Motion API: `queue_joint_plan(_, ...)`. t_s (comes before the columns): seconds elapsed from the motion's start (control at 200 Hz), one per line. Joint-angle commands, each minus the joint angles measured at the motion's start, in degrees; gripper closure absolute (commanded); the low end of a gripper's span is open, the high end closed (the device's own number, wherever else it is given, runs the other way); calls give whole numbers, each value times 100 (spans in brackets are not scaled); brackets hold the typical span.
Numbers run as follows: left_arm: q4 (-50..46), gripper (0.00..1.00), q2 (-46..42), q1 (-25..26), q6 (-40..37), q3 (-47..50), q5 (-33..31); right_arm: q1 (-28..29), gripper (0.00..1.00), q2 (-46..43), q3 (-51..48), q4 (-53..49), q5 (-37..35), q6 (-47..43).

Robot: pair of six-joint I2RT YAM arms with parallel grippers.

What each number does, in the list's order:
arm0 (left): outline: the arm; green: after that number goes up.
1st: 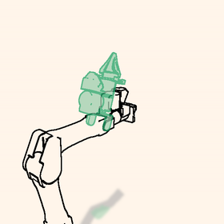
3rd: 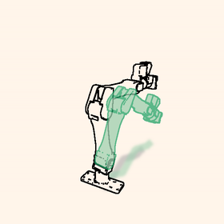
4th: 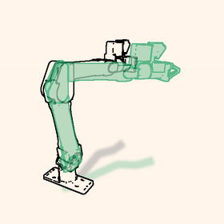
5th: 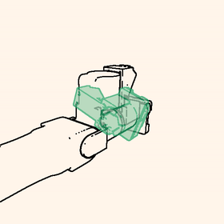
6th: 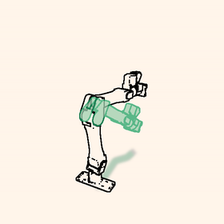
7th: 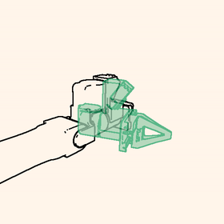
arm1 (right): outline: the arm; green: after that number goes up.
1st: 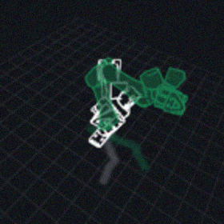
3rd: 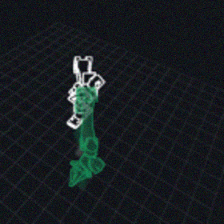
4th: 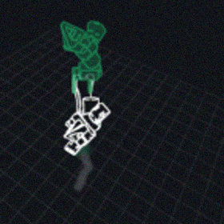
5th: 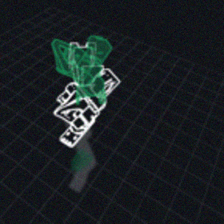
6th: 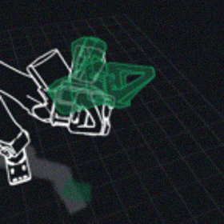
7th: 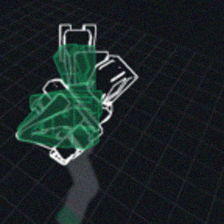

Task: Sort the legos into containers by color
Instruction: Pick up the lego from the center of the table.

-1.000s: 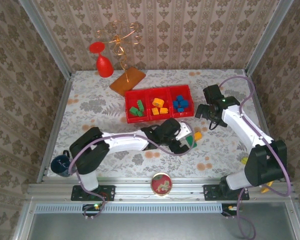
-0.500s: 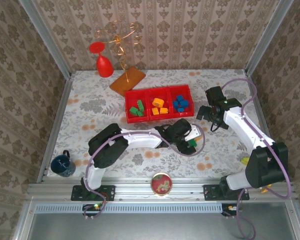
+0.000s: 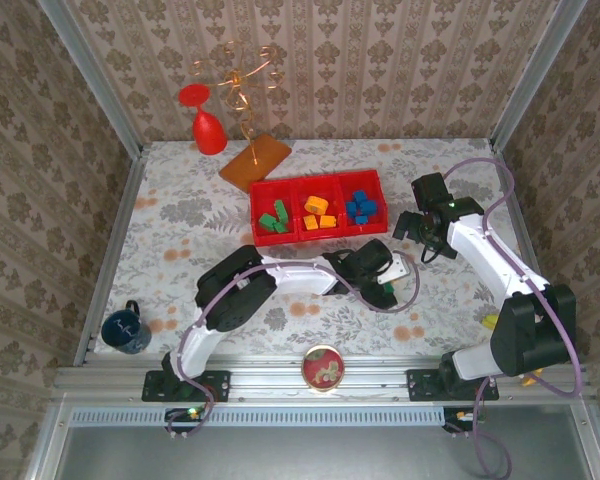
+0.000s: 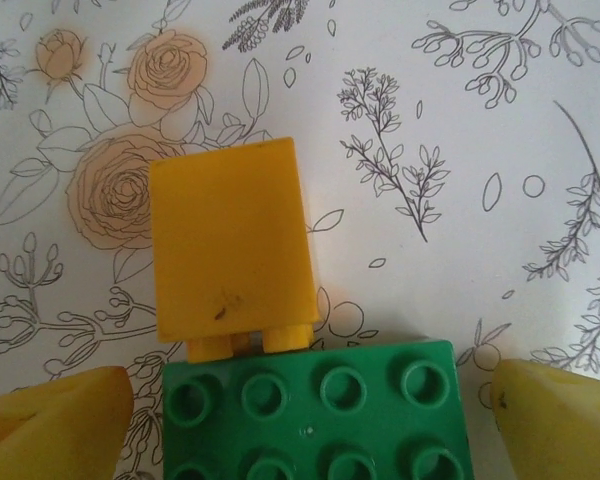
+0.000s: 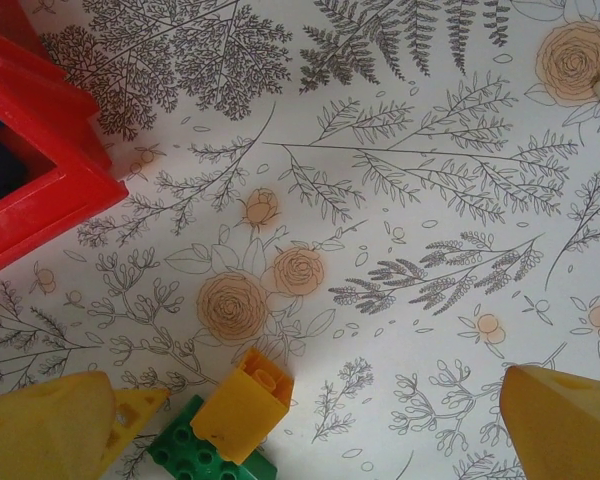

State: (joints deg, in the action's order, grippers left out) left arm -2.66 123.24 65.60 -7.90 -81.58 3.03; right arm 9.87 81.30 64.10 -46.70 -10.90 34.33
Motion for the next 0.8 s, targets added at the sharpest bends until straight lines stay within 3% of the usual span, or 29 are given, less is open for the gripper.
queue_joint_plan(0.0, -248, 9, 158, 32, -171, -224, -96, -57, 0, -117, -79, 28, 95, 39)
queue_joint_plan(0.16, -332, 15, 244, 1, -155, -281, -109, -56, 0, -53, -46, 33, 106, 39)
queue_joint_plan(0.51, -306, 44, 90, -56, -77, -92, 94, -55, 0, -26, -94, 86, 132, 86)
queue_joint_plan(0.795, -188, 50, -172, -99, 59, 180, 107, -57, 0, -128, -171, 65, 160, 115)
